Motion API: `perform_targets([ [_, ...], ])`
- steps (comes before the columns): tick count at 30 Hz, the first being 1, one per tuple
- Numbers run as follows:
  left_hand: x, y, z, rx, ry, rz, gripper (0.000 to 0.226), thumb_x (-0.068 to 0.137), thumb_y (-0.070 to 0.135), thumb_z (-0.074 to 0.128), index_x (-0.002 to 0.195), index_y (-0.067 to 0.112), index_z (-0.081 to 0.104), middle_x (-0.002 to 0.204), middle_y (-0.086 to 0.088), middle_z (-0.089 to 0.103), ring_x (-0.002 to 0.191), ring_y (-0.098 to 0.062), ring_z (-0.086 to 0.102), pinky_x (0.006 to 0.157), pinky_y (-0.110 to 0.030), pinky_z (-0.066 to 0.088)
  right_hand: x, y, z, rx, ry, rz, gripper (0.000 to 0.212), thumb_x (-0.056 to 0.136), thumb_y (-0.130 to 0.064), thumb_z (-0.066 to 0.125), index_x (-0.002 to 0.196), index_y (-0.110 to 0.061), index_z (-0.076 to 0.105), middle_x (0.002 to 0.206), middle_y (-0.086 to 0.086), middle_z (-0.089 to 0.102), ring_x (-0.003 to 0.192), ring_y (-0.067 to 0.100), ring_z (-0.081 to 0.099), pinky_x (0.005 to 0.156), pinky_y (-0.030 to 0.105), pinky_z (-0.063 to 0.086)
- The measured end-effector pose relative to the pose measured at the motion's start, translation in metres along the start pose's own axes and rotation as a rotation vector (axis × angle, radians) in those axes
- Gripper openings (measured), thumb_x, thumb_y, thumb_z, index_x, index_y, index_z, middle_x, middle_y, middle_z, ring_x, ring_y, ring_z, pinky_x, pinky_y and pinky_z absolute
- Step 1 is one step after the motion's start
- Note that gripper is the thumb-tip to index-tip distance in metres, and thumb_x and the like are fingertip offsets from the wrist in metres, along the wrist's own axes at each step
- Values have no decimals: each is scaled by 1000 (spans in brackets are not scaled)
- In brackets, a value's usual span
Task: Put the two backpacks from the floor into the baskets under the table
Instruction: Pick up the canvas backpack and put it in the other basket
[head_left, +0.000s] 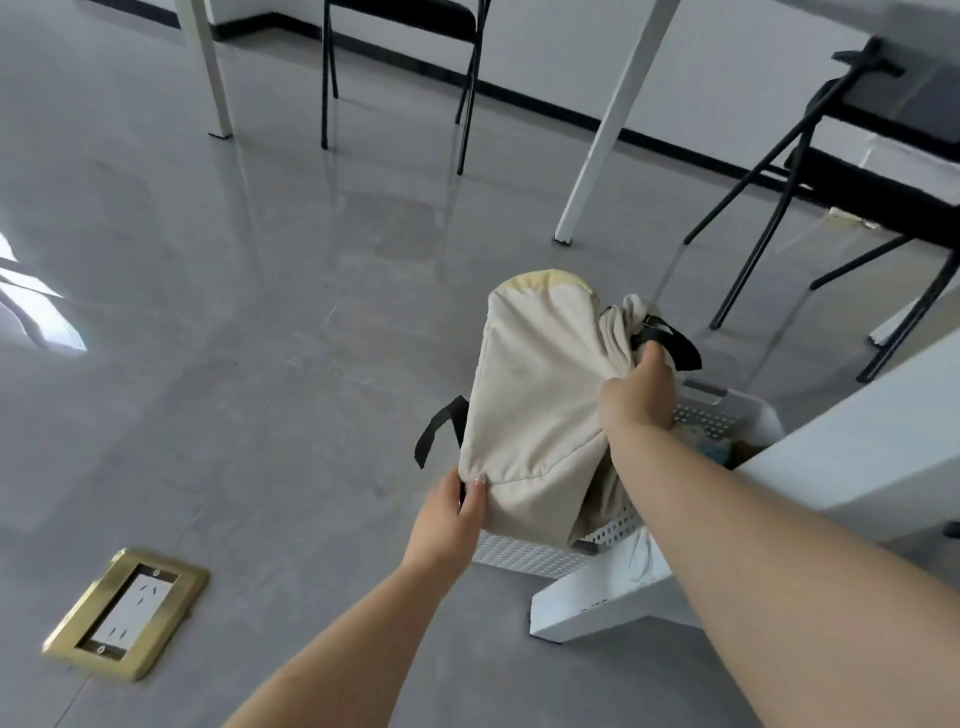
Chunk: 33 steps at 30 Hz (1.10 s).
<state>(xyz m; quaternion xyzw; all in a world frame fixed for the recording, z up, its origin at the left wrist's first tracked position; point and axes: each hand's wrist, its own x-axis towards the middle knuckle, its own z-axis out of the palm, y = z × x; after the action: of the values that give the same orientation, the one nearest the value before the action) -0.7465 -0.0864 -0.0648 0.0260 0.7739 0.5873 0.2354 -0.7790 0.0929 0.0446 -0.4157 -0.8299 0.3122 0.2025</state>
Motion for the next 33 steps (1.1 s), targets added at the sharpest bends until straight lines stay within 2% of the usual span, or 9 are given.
perform_targets([
  [4, 8, -1, 2, 149, -25, 163, 20, 95, 27, 36, 77, 24, 46, 88, 0, 58, 89, -22, 52, 70, -33, 41, 4, 7, 0, -12, 31, 34, 58, 89, 6, 34, 144, -14, 32, 148, 10, 39, 132, 33, 44, 101, 42, 40],
  [7, 14, -5, -2, 421, -138, 170, 30, 97, 33, 30, 112, 15, 48, 116, -11, 59, 112, -31, 49, 94, -43, 38, 3, 4, 4, -5, 48, 35, 57, 89, 5, 33, 143, -15, 32, 148, 10, 40, 131, 34, 45, 102, 44, 40],
  [10, 23, 0, -6, 904, -218, 170, 52, 98, 38, 16, 140, 12, 29, 138, -13, 47, 124, -32, 42, 110, -52, 23, 1, 0, 5, 7, 52, 10, 58, 89, 6, 31, 143, -16, 32, 148, 9, 39, 131, 34, 44, 103, 45, 40],
  [12, 25, 6, -6, 1129, -218, 288, 59, 95, 43, 8, 139, 12, 31, 135, -13, 48, 116, -34, 48, 100, -54, 30, 3, -2, 1, 28, 68, 19, 59, 88, 7, 31, 143, -15, 32, 148, 10, 39, 131, 34, 44, 103, 45, 41],
  [14, 26, 8, -4, 1254, -213, 310, 59, 95, 48, 8, 130, 12, 37, 120, -11, 59, 100, -31, 57, 68, -38, 39, 3, -3, -5, 37, 80, 35, 61, 88, 8, 31, 145, -15, 31, 148, 11, 40, 131, 34, 44, 103, 44, 40],
  [17, 23, 10, 0, 1266, -262, 235, 51, 97, 44, 15, 140, 21, 28, 117, -8, 56, 79, -29, 56, 46, -31, 27, 0, -4, -12, 34, 68, 29, 63, 88, 9, 31, 146, -15, 28, 148, 11, 40, 131, 33, 45, 102, 42, 40],
  [21, 19, 7, -24, 1174, -216, 49, 73, 90, 63, 23, 147, 20, 10, 109, -6, 64, 91, -29, 63, 59, -34, 40, -18, -12, -2, -29, -14, -46, 63, 90, 6, 32, 147, -21, 27, 146, 7, 41, 128, 33, 47, 97, 43, 43],
  [25, 4, -8, -64, 1165, -136, 30, 67, 86, 67, 27, 129, 16, 33, 80, 0, 58, 77, -27, 61, 56, -32, 39, -41, -30, 19, -45, -112, -128, 54, 87, -1, 40, 137, -21, 39, 140, 5, 47, 123, 32, 52, 93, 41, 43],
  [33, -3, -23, -108, 1133, 20, 32, 68, 83, 71, 24, 124, 19, 43, 117, -6, 60, 104, -32, 60, 71, -35, 45, -49, -61, 11, -255, -176, -230, 47, 80, -20, 55, 126, -13, 45, 129, 13, 55, 116, 35, 54, 82, 38, 42],
])
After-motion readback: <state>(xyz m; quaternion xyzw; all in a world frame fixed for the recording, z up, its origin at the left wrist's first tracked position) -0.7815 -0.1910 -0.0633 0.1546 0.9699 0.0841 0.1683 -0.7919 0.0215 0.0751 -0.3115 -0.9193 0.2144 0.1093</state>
